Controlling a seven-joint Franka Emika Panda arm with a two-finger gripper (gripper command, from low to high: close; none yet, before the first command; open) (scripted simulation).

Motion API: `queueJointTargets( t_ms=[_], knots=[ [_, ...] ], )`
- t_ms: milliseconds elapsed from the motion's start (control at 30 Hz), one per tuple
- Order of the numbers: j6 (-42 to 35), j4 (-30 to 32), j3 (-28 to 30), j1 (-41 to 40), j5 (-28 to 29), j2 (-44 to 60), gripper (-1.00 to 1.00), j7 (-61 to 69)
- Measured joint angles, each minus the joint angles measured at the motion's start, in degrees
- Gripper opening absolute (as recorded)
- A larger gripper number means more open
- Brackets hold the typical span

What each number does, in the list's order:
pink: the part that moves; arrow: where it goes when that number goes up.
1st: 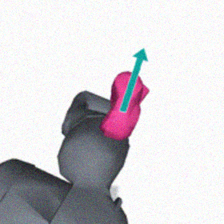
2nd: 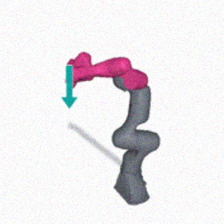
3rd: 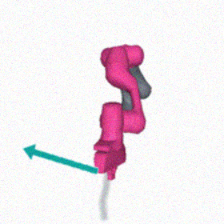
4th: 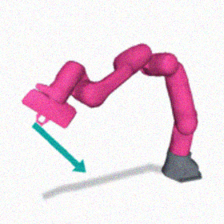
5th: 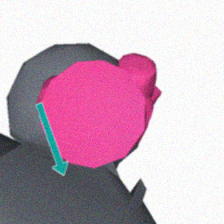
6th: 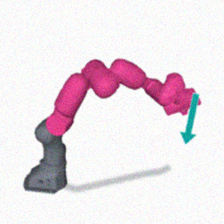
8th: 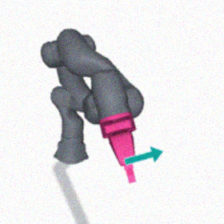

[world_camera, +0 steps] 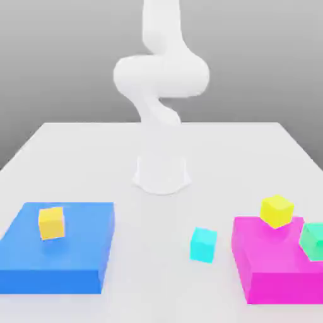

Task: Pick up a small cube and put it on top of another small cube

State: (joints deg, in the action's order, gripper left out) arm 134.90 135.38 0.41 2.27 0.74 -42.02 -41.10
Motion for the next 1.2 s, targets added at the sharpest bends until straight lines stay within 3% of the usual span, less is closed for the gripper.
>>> queueJointTargets(
  t_ms=[400, 633, 900, 933, 1200],
  knots=[
    [17.9, 20.0, 3.6, 12.3, 2.7, 22.8, 0.0, 28.6],
    [28.5, 31.7, 4.4, 18.3, 1.1, 36.2, 0.0, 47.6],
    [42.0, 31.0, 0.8, 17.0, -4.0, 52.5, 0.0, 53.8],
    [43.6, 30.7, 0.2, 16.3, -4.1, 54.5, -1.0, 53.9],
    [42.8, 30.8, 0.3, 16.4, -3.8, 53.7, -1.0, 53.7]
  ],
)
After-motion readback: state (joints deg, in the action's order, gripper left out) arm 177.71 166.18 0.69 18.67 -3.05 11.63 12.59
